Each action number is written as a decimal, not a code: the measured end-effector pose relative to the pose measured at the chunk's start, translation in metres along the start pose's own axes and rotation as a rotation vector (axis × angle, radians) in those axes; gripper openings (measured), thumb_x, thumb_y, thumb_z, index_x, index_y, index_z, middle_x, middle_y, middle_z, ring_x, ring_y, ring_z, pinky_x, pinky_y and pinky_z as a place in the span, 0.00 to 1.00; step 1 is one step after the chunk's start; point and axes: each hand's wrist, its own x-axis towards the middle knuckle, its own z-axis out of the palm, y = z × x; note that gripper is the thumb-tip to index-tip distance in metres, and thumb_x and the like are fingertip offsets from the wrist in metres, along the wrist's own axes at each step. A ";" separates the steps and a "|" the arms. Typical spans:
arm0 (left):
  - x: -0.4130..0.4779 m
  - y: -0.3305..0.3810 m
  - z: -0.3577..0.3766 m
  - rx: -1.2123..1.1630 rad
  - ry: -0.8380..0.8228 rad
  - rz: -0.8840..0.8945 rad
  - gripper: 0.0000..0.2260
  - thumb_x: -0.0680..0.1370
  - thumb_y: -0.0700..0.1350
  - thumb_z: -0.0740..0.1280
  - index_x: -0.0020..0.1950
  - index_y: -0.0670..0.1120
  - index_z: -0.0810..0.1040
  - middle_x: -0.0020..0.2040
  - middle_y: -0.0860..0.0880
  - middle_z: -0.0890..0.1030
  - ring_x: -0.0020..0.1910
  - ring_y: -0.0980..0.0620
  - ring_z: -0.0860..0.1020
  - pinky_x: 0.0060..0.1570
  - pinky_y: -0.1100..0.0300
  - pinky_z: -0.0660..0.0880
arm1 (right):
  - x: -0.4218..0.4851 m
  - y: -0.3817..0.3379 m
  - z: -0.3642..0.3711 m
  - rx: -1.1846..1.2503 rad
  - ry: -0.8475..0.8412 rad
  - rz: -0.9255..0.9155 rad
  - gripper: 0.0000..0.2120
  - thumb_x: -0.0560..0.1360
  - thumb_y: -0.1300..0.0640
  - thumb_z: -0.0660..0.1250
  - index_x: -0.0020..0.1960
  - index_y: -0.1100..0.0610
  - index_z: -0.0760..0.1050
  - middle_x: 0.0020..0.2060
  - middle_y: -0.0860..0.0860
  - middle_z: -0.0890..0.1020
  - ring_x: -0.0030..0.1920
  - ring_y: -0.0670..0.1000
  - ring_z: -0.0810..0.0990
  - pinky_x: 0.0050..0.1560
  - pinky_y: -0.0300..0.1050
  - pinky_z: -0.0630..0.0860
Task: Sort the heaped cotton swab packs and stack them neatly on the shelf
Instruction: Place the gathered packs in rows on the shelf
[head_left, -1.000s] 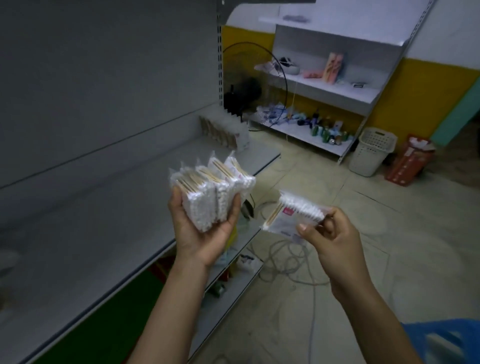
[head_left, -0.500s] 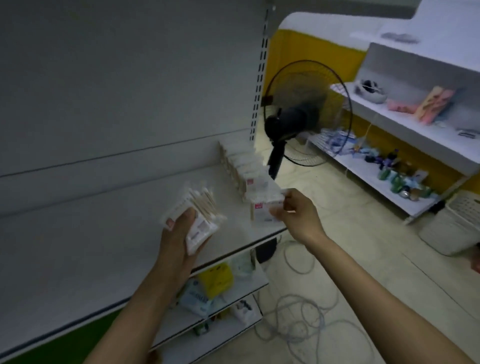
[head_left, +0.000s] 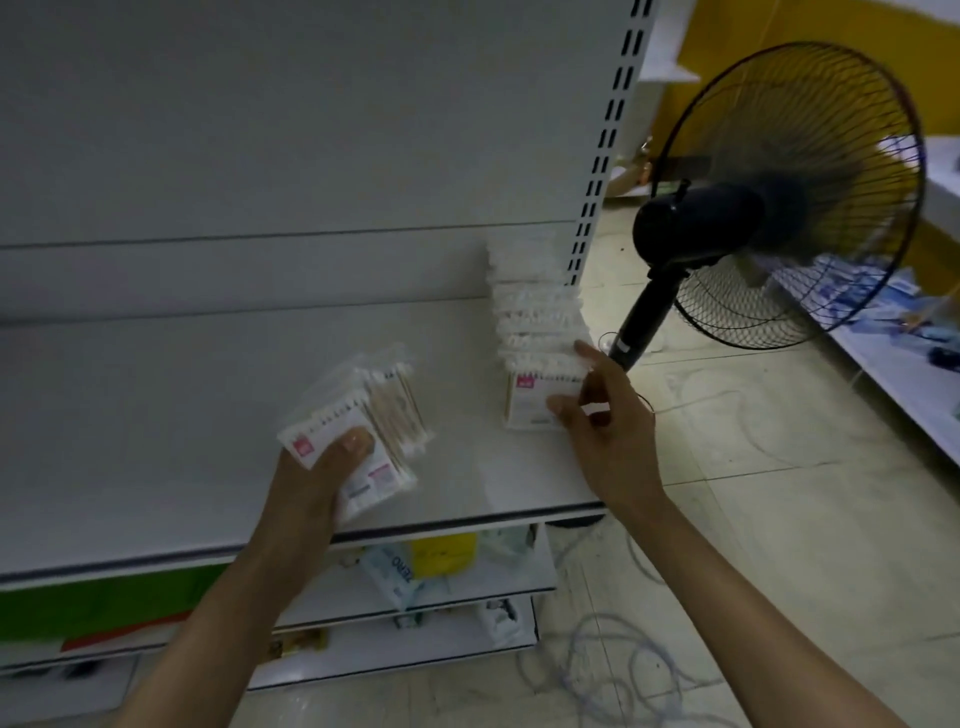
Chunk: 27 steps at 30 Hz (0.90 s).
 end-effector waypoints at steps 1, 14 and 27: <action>0.001 -0.002 -0.002 0.011 0.020 0.005 0.42 0.46 0.68 0.79 0.55 0.51 0.76 0.46 0.57 0.85 0.47 0.58 0.83 0.40 0.65 0.79 | 0.000 0.001 0.000 0.018 0.018 0.030 0.24 0.73 0.60 0.71 0.65 0.47 0.67 0.43 0.54 0.78 0.42 0.47 0.78 0.40 0.32 0.75; 0.003 -0.011 -0.009 -0.045 0.018 0.010 0.46 0.48 0.64 0.81 0.61 0.46 0.75 0.54 0.48 0.84 0.55 0.47 0.81 0.51 0.45 0.80 | -0.008 -0.002 -0.004 0.008 0.210 0.099 0.23 0.69 0.51 0.75 0.59 0.52 0.70 0.47 0.49 0.76 0.45 0.49 0.76 0.42 0.43 0.75; -0.028 -0.034 -0.072 -0.784 -0.308 -0.209 0.23 0.85 0.46 0.47 0.75 0.34 0.57 0.74 0.31 0.60 0.74 0.35 0.56 0.64 0.43 0.22 | -0.033 -0.094 0.018 0.340 -0.407 0.397 0.13 0.77 0.47 0.61 0.51 0.54 0.80 0.43 0.53 0.83 0.41 0.41 0.80 0.43 0.32 0.75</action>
